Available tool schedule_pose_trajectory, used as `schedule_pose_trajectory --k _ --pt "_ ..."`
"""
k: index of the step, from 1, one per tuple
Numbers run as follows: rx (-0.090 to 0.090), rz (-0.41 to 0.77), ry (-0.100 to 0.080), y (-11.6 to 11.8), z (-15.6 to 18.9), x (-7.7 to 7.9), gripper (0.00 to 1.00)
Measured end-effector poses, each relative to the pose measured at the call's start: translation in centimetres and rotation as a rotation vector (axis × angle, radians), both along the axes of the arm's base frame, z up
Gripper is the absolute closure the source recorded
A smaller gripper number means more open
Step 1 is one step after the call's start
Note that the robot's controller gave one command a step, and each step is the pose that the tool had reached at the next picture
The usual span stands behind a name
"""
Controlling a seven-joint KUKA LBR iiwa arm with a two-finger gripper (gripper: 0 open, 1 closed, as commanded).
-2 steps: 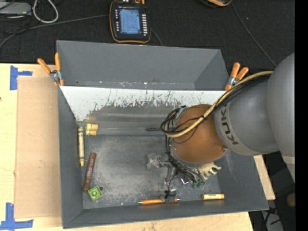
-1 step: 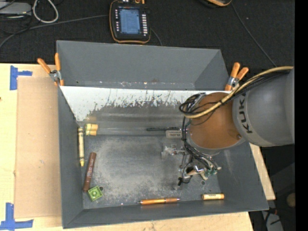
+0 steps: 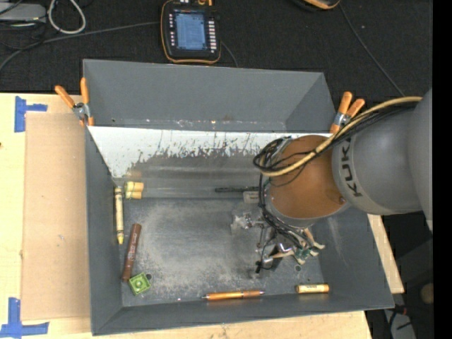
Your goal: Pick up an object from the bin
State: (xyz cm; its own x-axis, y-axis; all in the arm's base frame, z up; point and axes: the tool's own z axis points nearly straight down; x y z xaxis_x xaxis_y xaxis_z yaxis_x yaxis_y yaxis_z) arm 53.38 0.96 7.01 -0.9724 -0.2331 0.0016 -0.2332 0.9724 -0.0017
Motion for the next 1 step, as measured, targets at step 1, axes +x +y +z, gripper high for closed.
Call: schedule_pose_trajectory --k 1 --pt "0.001 0.287 -0.005 0.84 4.26 1.94 0.00"
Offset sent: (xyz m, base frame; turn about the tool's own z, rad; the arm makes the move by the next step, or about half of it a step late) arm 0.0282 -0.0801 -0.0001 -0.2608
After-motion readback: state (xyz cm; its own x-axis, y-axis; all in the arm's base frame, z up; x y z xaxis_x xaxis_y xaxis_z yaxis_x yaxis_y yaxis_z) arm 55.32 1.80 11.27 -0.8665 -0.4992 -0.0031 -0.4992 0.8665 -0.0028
